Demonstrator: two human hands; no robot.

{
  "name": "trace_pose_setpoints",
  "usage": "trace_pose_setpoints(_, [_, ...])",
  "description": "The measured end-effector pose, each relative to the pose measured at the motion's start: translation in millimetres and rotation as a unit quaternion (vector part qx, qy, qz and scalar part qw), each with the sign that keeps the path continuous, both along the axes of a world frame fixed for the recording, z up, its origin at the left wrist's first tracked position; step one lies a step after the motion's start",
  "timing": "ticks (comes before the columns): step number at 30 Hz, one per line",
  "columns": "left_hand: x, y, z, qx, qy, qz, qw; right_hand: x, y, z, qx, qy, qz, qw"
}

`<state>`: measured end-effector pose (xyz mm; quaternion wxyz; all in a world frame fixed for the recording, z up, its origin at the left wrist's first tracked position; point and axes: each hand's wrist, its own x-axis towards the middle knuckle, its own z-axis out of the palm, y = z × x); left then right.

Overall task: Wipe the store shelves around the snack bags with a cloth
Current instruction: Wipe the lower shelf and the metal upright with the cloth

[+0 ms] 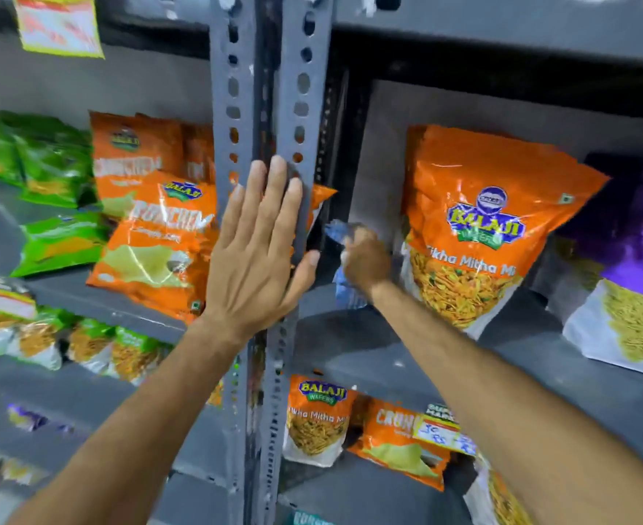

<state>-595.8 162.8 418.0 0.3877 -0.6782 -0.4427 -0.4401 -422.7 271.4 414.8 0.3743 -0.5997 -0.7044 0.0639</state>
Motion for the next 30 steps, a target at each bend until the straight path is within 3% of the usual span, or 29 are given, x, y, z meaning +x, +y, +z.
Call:
trace_pose_setpoints(5, [-3.4, 7.3, -2.4, 0.029, 0.0, -0.029, 0.999, 2.2, 66.0, -11.5, -0.103, -0.047, -0.111, 0.987])
trace_pose_setpoints(11, [-3.8, 8.8, -4.0, 0.042, 0.006, -0.037, 0.998, 17.0, 127.5, -56.2, -0.167, -0.142, -0.075, 0.973])
trace_pose_setpoints(18, [-3.4, 7.0, -2.3, 0.034, -0.005, -0.042, 0.999, -11.5, 38.8, -44.0, -0.175, -0.146, -0.031, 0.973])
trace_pose_setpoints(24, [-0.9, 3.9, -1.0, 0.031, -0.013, -0.033, 0.999, -9.0, -64.4, -30.8, -0.111, -0.153, 0.057, 0.98])
trace_pose_setpoints(26, [-0.7, 3.3, -0.5, 0.028, -0.013, -0.032, 0.999, -6.6, -71.9, -31.3, -0.135, -0.112, 0.054, 0.983])
trace_pose_setpoints(30, [-0.7, 4.0, -1.2, 0.026, -0.013, -0.033, 0.999, 3.0, -19.5, -23.3, -0.091, 0.136, -0.022, 0.986])
